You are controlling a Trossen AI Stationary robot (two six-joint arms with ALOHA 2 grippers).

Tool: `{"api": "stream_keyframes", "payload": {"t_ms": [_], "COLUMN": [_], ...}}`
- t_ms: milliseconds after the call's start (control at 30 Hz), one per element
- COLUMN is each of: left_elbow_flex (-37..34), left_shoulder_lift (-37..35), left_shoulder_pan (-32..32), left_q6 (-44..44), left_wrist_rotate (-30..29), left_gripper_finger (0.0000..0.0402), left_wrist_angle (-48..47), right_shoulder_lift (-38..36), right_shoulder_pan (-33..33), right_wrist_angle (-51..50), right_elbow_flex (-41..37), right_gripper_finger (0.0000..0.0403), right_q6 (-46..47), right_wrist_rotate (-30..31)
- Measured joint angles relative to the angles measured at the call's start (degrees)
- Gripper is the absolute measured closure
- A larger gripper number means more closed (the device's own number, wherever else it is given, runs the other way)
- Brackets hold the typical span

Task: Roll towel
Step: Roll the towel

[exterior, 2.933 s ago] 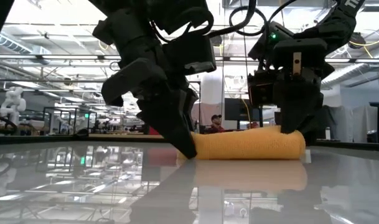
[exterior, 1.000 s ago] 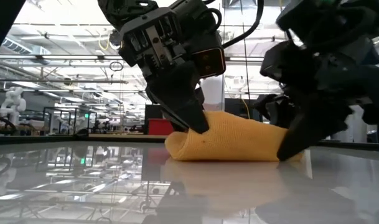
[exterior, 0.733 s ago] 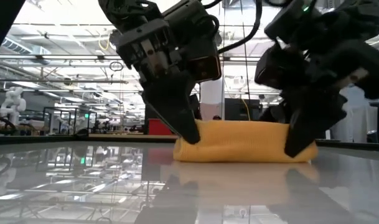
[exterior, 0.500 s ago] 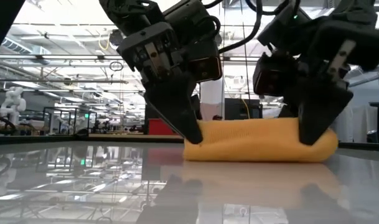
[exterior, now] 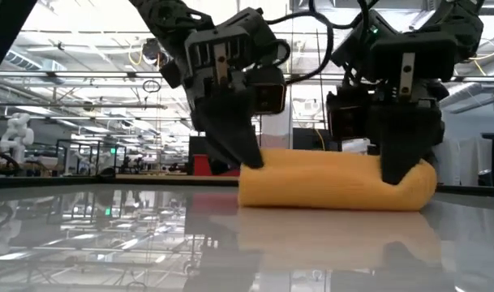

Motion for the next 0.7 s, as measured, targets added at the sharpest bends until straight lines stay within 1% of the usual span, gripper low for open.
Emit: {"api": "stream_keyframes", "payload": {"t_ms": [100,267,367,533,600,700], "left_elbow_flex": [-0.18,-0.23,-0.12,-0.07,0.1,-0.01], "left_shoulder_lift": [-1.55,-4.35,-6.15,-9.22,-9.2,-8.53], "left_shoulder_pan": [0.2,0.27,-0.09,-4.67,-6.9,-9.48], "left_q6": [0.37,5.07,9.1,19.62,23.17,27.5], "left_wrist_rotate": [-0.42,-3.24,-3.8,-6.62,-9.23,-14.16], "left_gripper_finger": [0.0319,0.0235,0.0203,0.0193,0.0193,0.0193], "left_wrist_angle": [-0.39,-0.24,0.3,3.12,4.53,4.19], "right_shoulder_lift": [-0.01,-0.01,-0.01,-0.01,-0.01,-0.01], "right_shoulder_pan": [0.08,-0.2,-0.45,-1.5,-2.0,-2.57], "right_wrist_angle": [-2.46,-2.86,-3.16,-3.41,-3.37,-3.37], "right_elbow_flex": [-0.05,-0.1,-0.03,-0.03,-0.03,-0.03], "right_gripper_finger": [0.0377,0.0376,0.0376,0.0376,0.0376,0.0376], "right_q6": [-0.11,0.22,0.29,0.46,0.46,0.47], "right_wrist_rotate": [-1.0,-0.86,-0.48,-0.5,-0.5,-0.4]}}
